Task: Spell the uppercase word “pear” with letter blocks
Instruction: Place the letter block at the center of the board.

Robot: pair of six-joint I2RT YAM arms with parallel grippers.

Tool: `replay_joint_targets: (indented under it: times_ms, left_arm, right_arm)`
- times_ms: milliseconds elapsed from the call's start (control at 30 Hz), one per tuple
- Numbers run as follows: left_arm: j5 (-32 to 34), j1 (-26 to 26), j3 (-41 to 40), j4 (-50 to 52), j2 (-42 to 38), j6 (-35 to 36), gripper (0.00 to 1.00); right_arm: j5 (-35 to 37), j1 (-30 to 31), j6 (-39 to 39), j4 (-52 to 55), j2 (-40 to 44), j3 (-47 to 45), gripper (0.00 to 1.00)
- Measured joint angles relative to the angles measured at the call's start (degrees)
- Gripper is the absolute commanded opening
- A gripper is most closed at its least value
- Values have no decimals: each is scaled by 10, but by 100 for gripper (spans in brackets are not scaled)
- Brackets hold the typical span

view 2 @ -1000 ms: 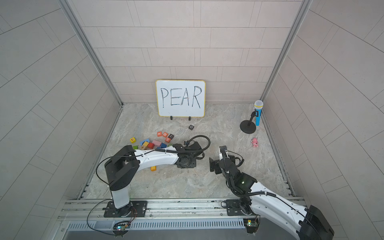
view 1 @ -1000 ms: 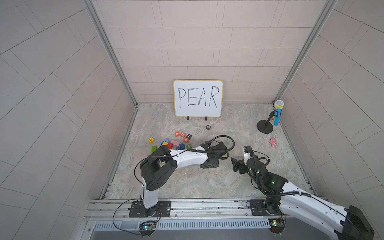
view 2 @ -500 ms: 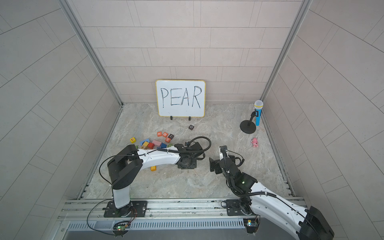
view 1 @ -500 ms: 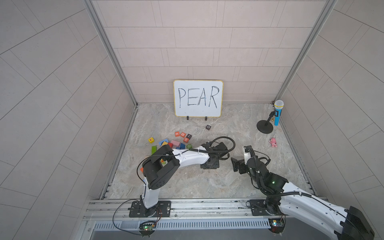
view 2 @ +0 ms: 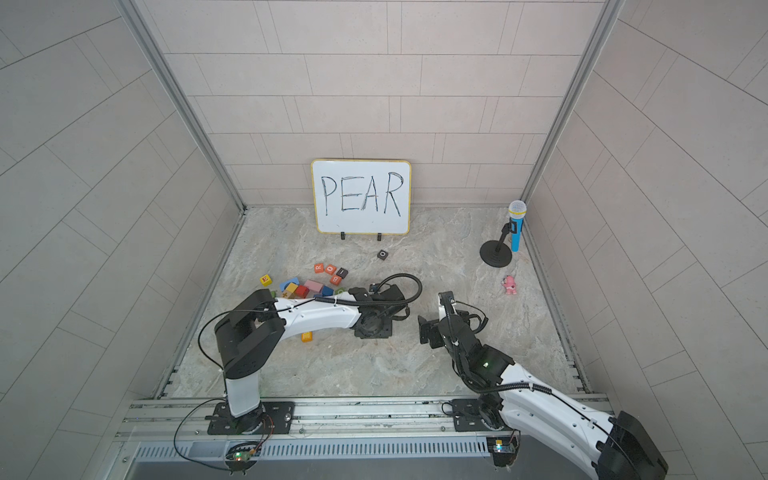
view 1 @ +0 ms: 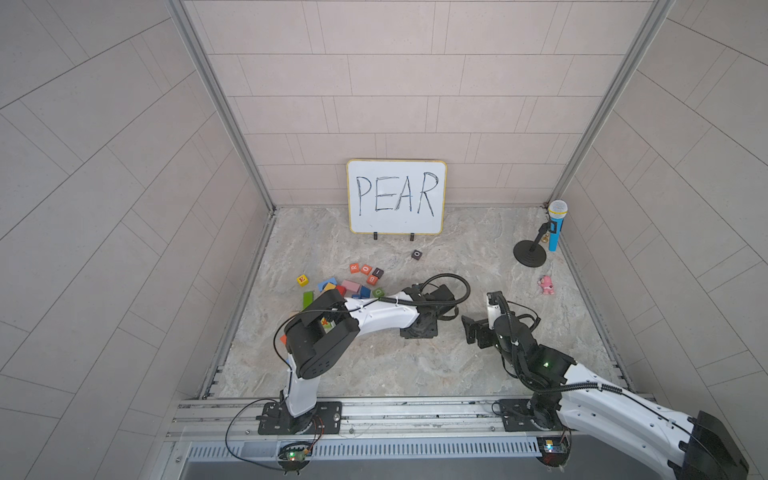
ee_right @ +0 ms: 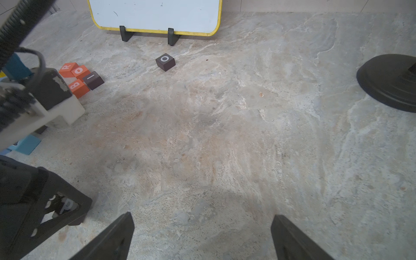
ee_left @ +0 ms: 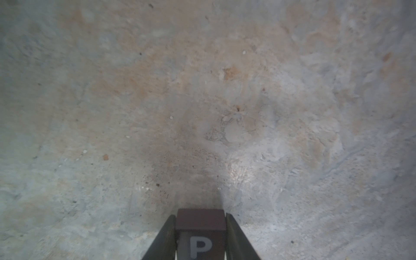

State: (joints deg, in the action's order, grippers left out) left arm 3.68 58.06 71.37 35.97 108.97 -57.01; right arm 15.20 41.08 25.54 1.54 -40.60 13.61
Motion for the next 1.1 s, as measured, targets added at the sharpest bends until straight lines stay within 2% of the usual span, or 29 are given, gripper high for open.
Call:
replay_joint_targets:
  times_ms: [333, 733, 833, 933, 1100]
  left_arm:
    - [9, 0, 1, 9, -12, 1, 47]
    - [68, -9, 4, 53, -132, 9, 44]
    - [69, -31, 0, 66, -157, 19, 49]
    - [59, -75, -8, 75, -176, 37, 56]
    - [55, -148, -11, 99, -190, 68, 58]
  right_arm:
    - [-32, 0, -19, -13, 0, 0, 100]
    - [-189, 3, -118, -132, -46, -9, 100]
    - [-216, 12, -144, -171, -82, -9, 99]
    - [-237, 31, -175, -207, -134, 2, 89]
    - [-294, 50, -226, -244, -251, 73, 87]
